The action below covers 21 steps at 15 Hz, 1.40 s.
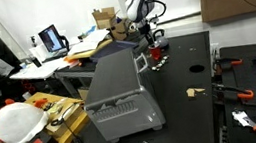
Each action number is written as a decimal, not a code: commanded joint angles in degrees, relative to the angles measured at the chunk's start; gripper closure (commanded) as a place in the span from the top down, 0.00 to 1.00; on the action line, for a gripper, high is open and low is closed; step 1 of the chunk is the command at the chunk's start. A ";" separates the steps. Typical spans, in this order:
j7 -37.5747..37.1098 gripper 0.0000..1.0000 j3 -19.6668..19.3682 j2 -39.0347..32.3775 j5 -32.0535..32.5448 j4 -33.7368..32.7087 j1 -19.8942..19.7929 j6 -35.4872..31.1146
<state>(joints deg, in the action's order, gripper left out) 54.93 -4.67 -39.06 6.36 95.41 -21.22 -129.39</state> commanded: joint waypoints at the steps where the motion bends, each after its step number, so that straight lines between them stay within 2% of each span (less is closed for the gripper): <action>1: -0.13 0.66 -0.63 1.19 1.03 -0.20 0.76 2.71; 3: -0.03 0.81 -0.47 1.98 0.99 0.07 0.92 3.36; 6: -0.06 0.99 -0.40 3.11 0.94 -0.38 1.33 5.35; 13: -3.55 1.00 -3.34 7.35 10.26 0.70 5.74 3.47; 21: -0.21 1.00 -3.43 11.18 23.39 5.64 8.92 -4.52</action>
<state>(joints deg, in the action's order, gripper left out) 52.72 -7.30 -31.56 25.39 96.11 -13.63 -129.72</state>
